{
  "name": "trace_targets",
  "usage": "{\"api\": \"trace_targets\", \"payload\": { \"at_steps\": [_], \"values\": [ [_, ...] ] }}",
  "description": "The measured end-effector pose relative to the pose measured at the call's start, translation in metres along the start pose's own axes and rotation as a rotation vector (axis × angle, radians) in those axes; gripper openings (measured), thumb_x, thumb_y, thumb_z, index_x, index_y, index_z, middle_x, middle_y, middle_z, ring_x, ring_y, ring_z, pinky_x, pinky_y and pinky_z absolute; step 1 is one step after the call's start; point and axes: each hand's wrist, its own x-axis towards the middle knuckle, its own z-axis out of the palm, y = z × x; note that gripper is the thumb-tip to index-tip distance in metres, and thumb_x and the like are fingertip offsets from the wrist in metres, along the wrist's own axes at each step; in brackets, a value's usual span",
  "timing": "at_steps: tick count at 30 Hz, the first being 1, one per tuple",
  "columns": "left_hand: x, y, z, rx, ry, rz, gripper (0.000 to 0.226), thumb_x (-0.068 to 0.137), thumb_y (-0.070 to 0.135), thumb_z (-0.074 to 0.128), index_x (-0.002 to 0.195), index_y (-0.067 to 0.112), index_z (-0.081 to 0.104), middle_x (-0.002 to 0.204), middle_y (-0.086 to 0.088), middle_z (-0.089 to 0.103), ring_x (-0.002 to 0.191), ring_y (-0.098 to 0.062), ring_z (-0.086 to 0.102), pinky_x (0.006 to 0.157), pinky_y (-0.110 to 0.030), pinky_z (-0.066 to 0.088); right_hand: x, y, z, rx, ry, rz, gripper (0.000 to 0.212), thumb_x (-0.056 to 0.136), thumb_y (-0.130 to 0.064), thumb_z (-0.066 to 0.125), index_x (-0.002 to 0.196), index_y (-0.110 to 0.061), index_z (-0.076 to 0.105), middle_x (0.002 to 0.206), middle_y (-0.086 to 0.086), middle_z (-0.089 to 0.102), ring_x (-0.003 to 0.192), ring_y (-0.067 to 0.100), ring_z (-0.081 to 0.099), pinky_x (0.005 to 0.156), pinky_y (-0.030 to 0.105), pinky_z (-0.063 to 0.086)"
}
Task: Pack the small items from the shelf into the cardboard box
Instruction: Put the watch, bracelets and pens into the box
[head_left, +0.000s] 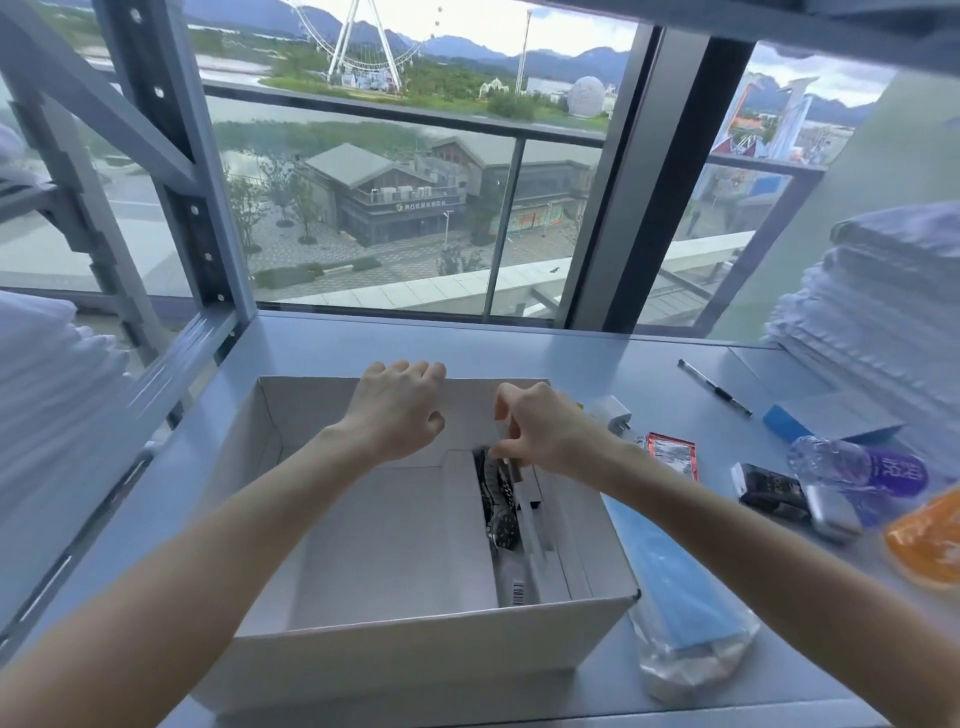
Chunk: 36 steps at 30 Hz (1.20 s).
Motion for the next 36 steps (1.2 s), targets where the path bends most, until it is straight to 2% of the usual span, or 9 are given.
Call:
{"api": "trace_targets", "payload": {
  "at_steps": [4, 7, 11, 14, 19, 22, 25, 29, 36],
  "values": [
    [0.0, -0.001, -0.001, -0.009, -0.004, 0.011, 0.037, 0.085, 0.032, 0.049, 0.117, 0.015, 0.043, 0.111, -0.004, 0.058, 0.104, -0.026, 0.051, 0.085, -0.035, 0.034, 0.005, -0.006, 0.0, 0.026, -0.104, 0.089, 0.025, 0.076, -0.023, 0.075, 0.073, -0.016, 0.051, 0.059, -0.009, 0.056, 0.051, 0.002, 0.055, 0.036, 0.009, 0.032],
    [0.001, -0.001, -0.001, -0.014, -0.004, 0.015, 0.038, 0.085, 0.033, 0.049, 0.118, 0.016, 0.043, 0.112, -0.004, 0.058, 0.104, -0.026, 0.051, 0.085, -0.035, 0.033, 0.005, -0.01, 0.004, -0.081, -0.18, 0.138, 0.021, 0.077, -0.027, 0.073, 0.08, -0.01, 0.061, 0.066, 0.0, 0.067, 0.046, 0.001, 0.054, 0.041, 0.016, 0.034],
    [0.001, -0.002, 0.0, -0.018, 0.002, 0.017, 0.038, 0.084, 0.033, 0.05, 0.117, 0.016, 0.043, 0.111, -0.004, 0.057, 0.104, -0.025, 0.051, 0.084, -0.035, 0.033, 0.003, -0.015, 0.007, -0.203, -0.219, 0.137, 0.018, 0.081, -0.022, 0.067, 0.076, -0.005, 0.066, 0.08, 0.01, 0.073, 0.074, 0.021, 0.067, 0.065, 0.025, 0.05],
    [0.001, -0.002, 0.001, -0.019, -0.005, 0.019, 0.039, 0.084, 0.034, 0.049, 0.118, 0.016, 0.042, 0.112, -0.003, 0.056, 0.105, -0.025, 0.051, 0.084, -0.035, 0.033, -0.002, -0.018, 0.003, -0.223, -0.234, 0.124, 0.015, 0.085, -0.017, 0.063, 0.084, -0.003, 0.068, 0.09, 0.013, 0.071, 0.087, 0.028, 0.066, 0.076, 0.032, 0.052],
    [0.002, 0.003, -0.001, -0.067, 0.007, 0.051, 0.041, 0.087, 0.032, 0.048, 0.124, 0.015, 0.043, 0.117, -0.004, 0.054, 0.108, -0.025, 0.05, 0.088, -0.037, 0.035, -0.03, -0.01, -0.016, -0.066, 0.025, 0.045, 0.013, 0.085, -0.008, 0.055, 0.083, -0.011, 0.067, 0.085, 0.009, 0.069, 0.083, 0.027, 0.066, 0.074, 0.038, 0.054],
    [0.009, 0.02, -0.005, -0.135, 0.038, 0.117, 0.038, 0.09, 0.033, 0.047, 0.122, 0.013, 0.045, 0.117, -0.004, 0.056, 0.107, -0.025, 0.051, 0.088, -0.037, 0.038, -0.052, 0.01, -0.034, 0.083, 0.245, -0.019, 0.006, 0.082, -0.003, 0.062, 0.08, -0.007, 0.067, 0.074, 0.006, 0.072, 0.07, 0.018, 0.068, 0.072, 0.034, 0.055],
    [0.024, 0.045, -0.011, -0.181, 0.045, 0.163, 0.035, 0.093, 0.036, 0.042, 0.12, 0.014, 0.047, 0.119, -0.004, 0.057, 0.108, -0.025, 0.053, 0.08, -0.035, 0.037, -0.071, 0.04, -0.048, 0.047, 0.367, -0.021, 0.002, 0.081, -0.008, 0.068, 0.083, -0.008, 0.069, 0.077, 0.004, 0.072, 0.07, 0.014, 0.066, 0.072, 0.031, 0.056],
    [0.049, 0.081, -0.015, -0.229, 0.046, 0.18, 0.034, 0.096, 0.042, 0.035, 0.112, 0.018, 0.053, 0.115, -0.001, 0.06, 0.103, -0.024, 0.056, 0.073, -0.034, 0.037, -0.088, 0.104, -0.057, -0.065, 0.41, 0.16, 0.004, 0.081, -0.012, 0.066, 0.084, -0.012, 0.069, 0.082, 0.004, 0.071, 0.076, 0.021, 0.065, 0.073, 0.037, 0.053],
    [0.075, 0.109, 0.001, -0.188, -0.165, 0.044, 0.03, 0.094, 0.04, 0.035, 0.09, 0.022, 0.06, 0.096, -0.002, 0.066, 0.086, -0.024, 0.058, 0.066, -0.032, 0.039, -0.079, 0.232, -0.054, -0.14, 0.224, 0.475, 0.019, 0.086, -0.016, 0.056, 0.102, -0.014, 0.067, 0.107, 0.009, 0.067, 0.1, 0.029, 0.06, 0.086, 0.037, 0.048]
  ]
}}
